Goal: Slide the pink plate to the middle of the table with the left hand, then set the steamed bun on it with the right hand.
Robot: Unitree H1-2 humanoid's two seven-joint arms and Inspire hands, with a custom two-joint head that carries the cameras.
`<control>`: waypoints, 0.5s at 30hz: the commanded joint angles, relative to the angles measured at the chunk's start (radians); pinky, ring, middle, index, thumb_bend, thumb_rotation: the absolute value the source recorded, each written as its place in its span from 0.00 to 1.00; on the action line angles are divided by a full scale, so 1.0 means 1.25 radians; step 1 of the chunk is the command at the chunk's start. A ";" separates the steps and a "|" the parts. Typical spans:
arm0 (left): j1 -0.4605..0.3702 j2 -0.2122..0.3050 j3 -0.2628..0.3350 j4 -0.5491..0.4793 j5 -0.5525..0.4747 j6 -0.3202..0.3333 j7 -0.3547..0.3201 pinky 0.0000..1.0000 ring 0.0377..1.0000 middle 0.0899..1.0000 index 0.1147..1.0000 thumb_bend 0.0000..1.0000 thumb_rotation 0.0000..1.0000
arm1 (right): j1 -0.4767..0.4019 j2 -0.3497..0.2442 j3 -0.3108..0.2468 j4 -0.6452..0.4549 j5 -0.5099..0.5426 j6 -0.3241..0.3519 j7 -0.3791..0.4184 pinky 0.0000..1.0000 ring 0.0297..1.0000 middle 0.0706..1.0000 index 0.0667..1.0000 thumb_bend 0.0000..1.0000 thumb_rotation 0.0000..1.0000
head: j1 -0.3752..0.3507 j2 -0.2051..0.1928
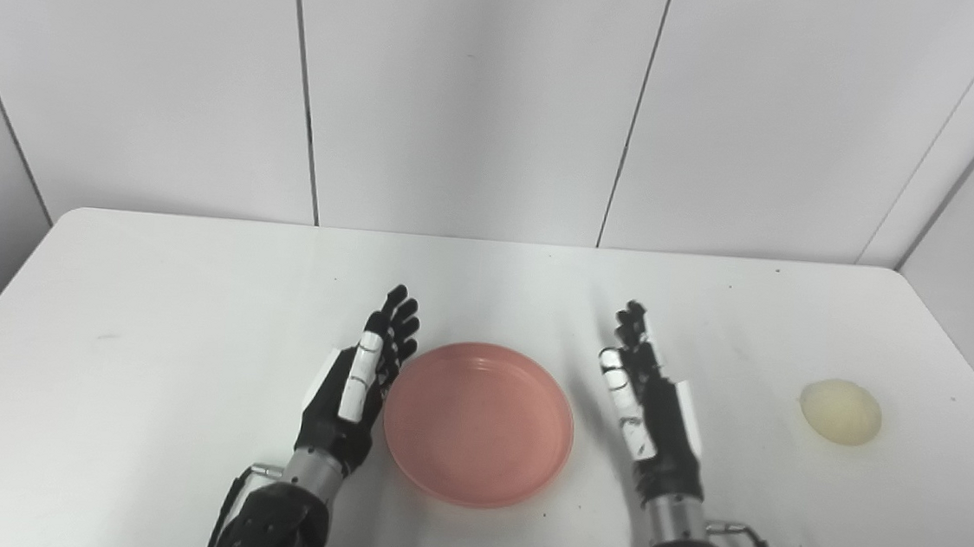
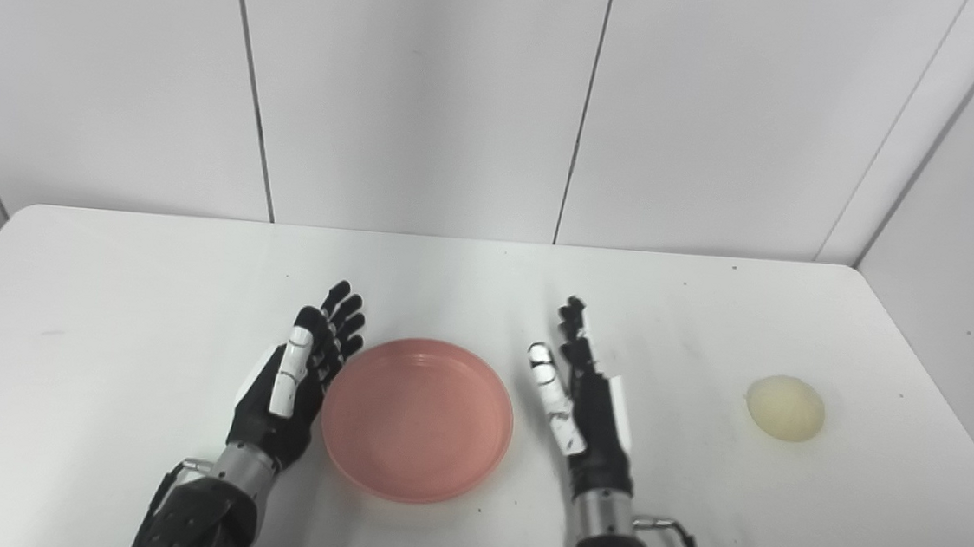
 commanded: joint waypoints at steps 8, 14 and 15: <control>-0.008 0.009 0.016 0.034 0.011 -0.034 0.010 1.00 1.00 0.99 0.99 0.69 1.00 | -0.090 -0.180 -0.076 -0.117 -0.066 0.102 -0.006 0.77 0.82 0.83 0.85 0.58 0.61 | -0.025 -0.005; -0.008 0.020 0.026 0.028 -0.003 -0.030 -0.007 1.00 1.00 0.98 0.98 0.66 1.00 | -0.093 -0.277 -0.109 -0.177 -0.132 0.187 0.006 0.72 0.77 0.78 0.81 0.71 0.55 | -0.113 0.003; -0.007 0.023 0.026 0.024 -0.004 -0.025 -0.009 1.00 1.00 0.98 0.98 0.66 1.00 | -0.092 -0.291 -0.112 -0.196 -0.136 0.215 0.019 0.72 0.78 0.78 0.80 0.71 0.52 | -0.116 0.004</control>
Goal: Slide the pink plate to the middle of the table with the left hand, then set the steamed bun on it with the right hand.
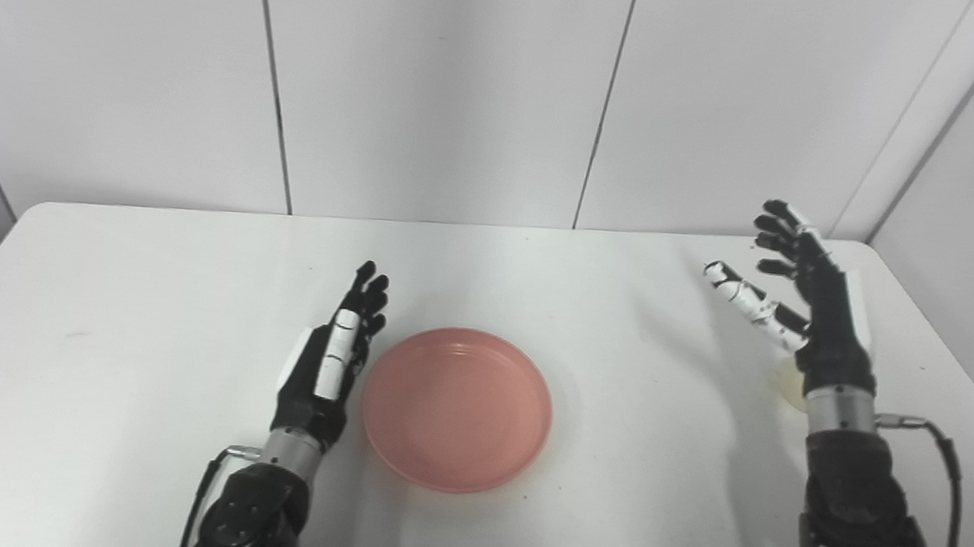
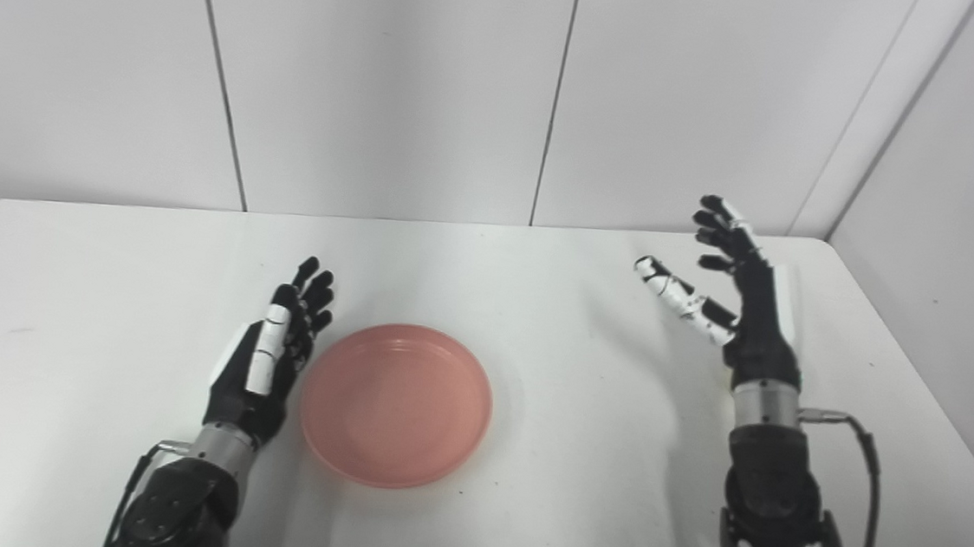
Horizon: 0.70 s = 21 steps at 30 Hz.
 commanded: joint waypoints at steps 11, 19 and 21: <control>0.012 0.048 0.000 -0.030 -0.011 0.029 -0.039 1.00 1.00 0.99 0.98 0.69 1.00 | -0.021 -0.087 -0.003 -0.130 -0.141 0.245 0.055 0.67 0.76 0.77 0.81 0.76 0.44 | -0.091 0.001; 0.010 0.072 0.009 -0.008 -0.048 0.008 -0.080 1.00 1.00 1.00 0.99 0.67 1.00 | -0.042 -0.029 -0.069 -0.145 -0.313 0.258 0.207 0.63 0.76 0.79 0.79 0.83 0.39 | -0.165 -0.014; 0.007 0.079 0.012 0.004 -0.049 -0.003 -0.083 1.00 1.00 0.99 0.99 0.66 1.00 | -0.050 -0.014 -0.077 -0.142 -0.369 0.258 0.243 0.64 0.78 0.81 0.80 0.83 0.35 | -0.174 -0.017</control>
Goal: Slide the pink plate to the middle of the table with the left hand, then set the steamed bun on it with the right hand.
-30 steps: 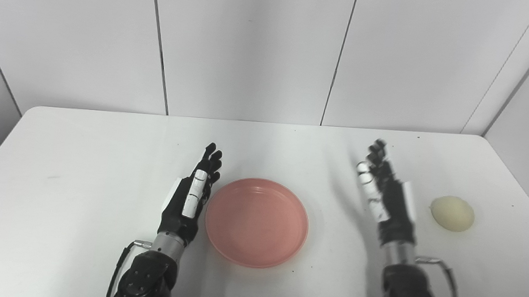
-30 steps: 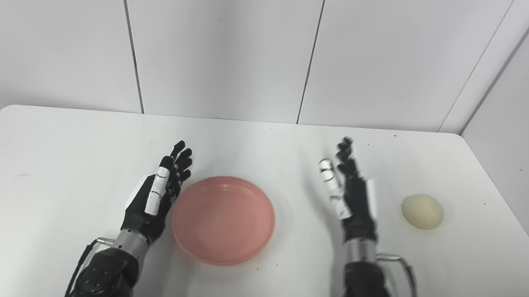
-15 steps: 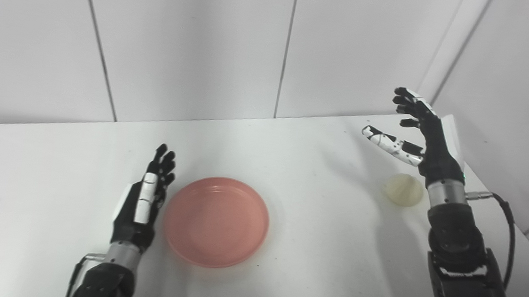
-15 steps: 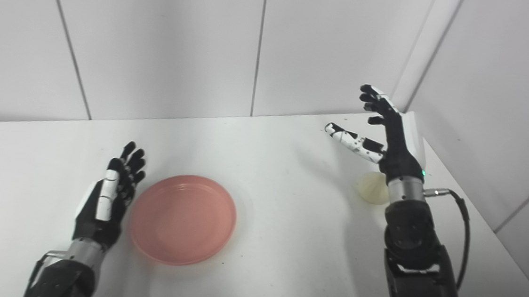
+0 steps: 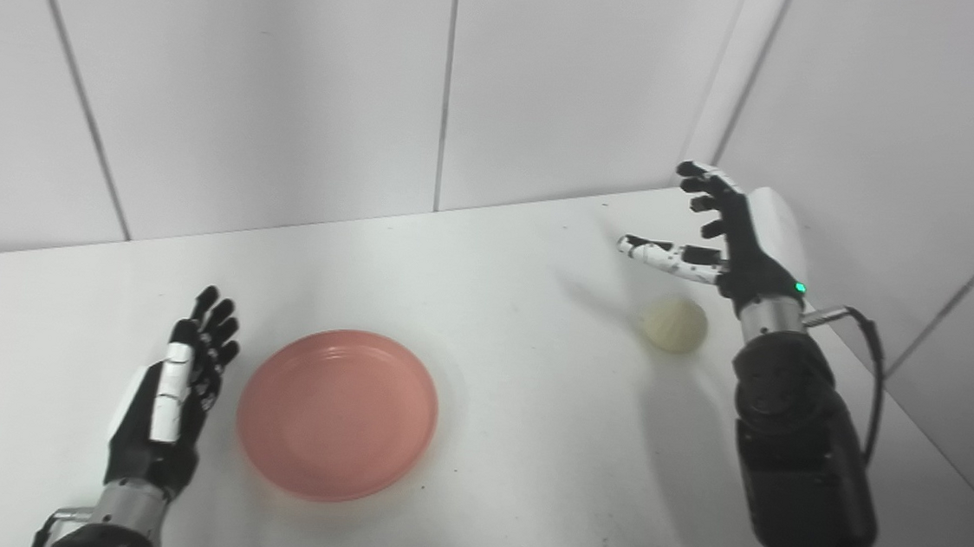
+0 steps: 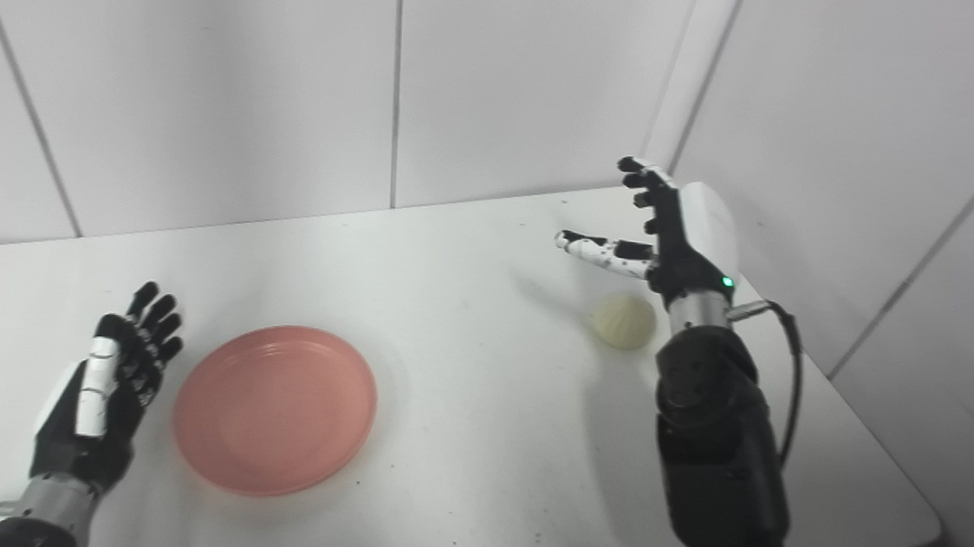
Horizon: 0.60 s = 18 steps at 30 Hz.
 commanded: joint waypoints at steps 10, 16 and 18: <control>-0.010 0.025 0.021 0.042 -0.036 -0.038 -0.040 1.00 1.00 0.99 0.99 0.69 1.00 | -0.065 0.041 -0.012 0.010 -0.297 -0.003 0.122 0.66 0.83 0.87 0.82 0.81 0.31 | -0.005 0.000; -0.012 0.031 0.023 0.039 -0.045 -0.028 -0.051 1.00 1.00 1.00 0.99 0.68 1.00 | -0.064 0.049 -0.003 0.059 -0.333 -0.003 0.122 0.73 0.86 0.90 0.84 0.82 0.33 | -0.008 0.000; -0.013 0.032 0.026 0.042 -0.048 -0.031 -0.055 1.00 1.00 1.00 1.00 0.68 1.00 | -0.064 0.051 -0.003 0.074 -0.334 -0.003 0.119 0.74 0.86 0.91 0.85 0.82 0.33 | -0.009 -0.002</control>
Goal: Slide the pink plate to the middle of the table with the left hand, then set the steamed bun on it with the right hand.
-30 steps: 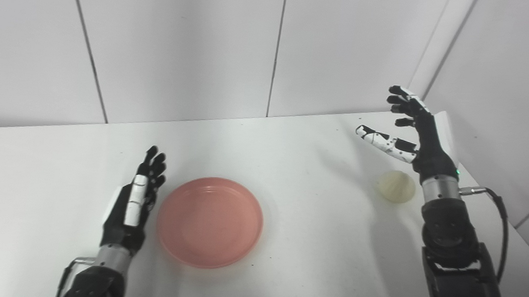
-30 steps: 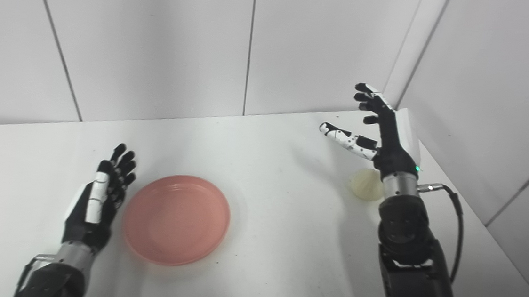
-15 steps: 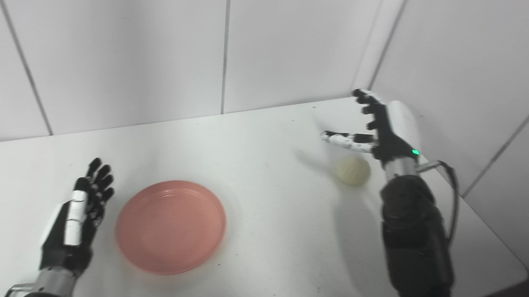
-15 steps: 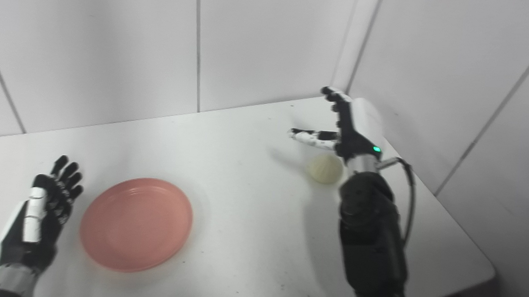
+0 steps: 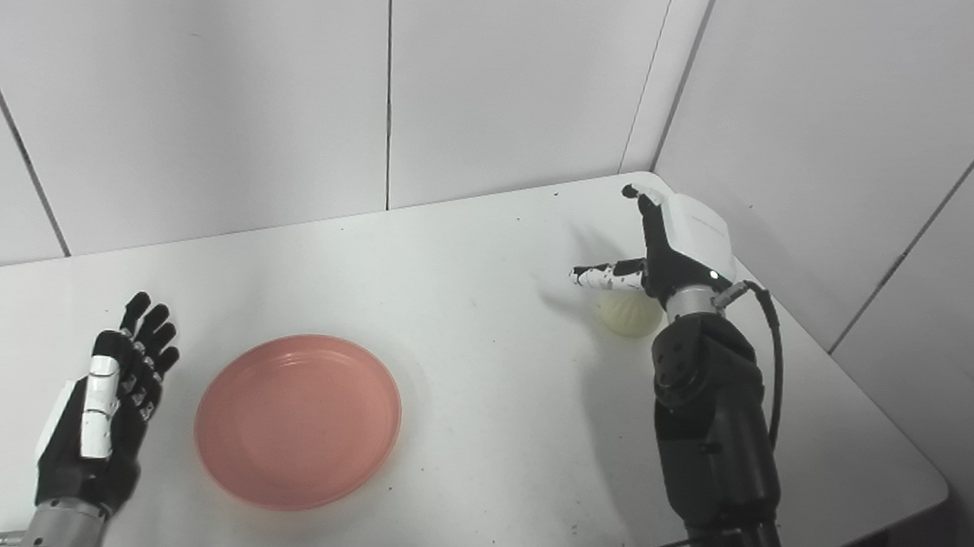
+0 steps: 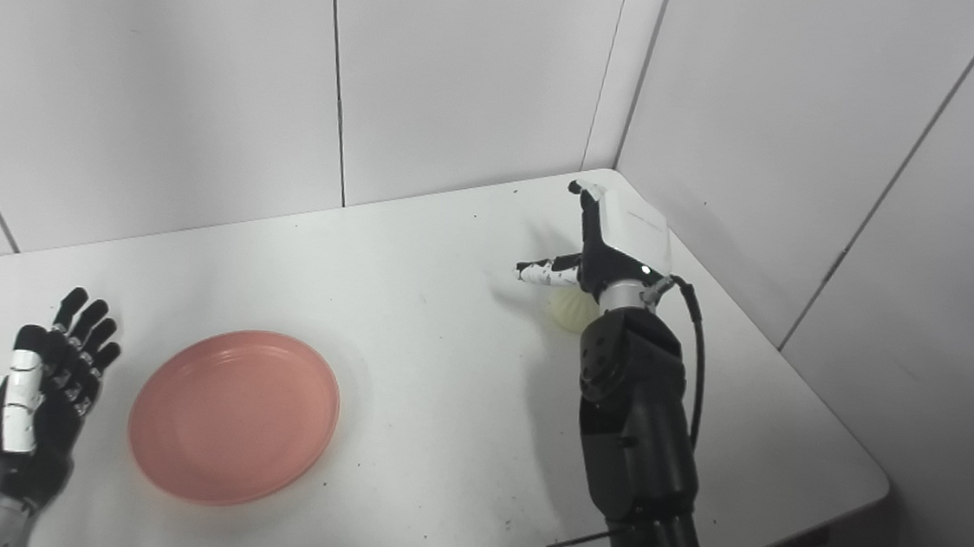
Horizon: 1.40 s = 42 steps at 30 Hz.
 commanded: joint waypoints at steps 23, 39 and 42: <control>0.011 0.013 0.007 -0.001 -0.017 -0.008 -0.015 1.00 1.00 1.00 0.99 0.66 1.00 | -0.026 -0.021 -0.018 0.087 -0.063 -0.005 0.023 0.65 0.80 0.86 0.84 0.84 0.34 | -0.001 -0.001; 0.014 0.011 0.005 -0.012 -0.017 0.007 -0.015 1.00 1.00 1.00 1.00 0.67 1.00 | -0.018 -0.038 -0.039 0.080 -0.050 -0.005 0.098 0.29 0.36 0.46 0.80 0.78 0.13 | 0.003 0.004; 0.013 0.009 0.007 -0.007 -0.021 0.004 -0.016 1.00 1.00 1.00 1.00 0.67 1.00 | -0.014 -0.039 -0.040 0.086 -0.034 -0.005 0.091 0.19 0.24 0.32 0.78 0.77 0.04 | 0.004 0.005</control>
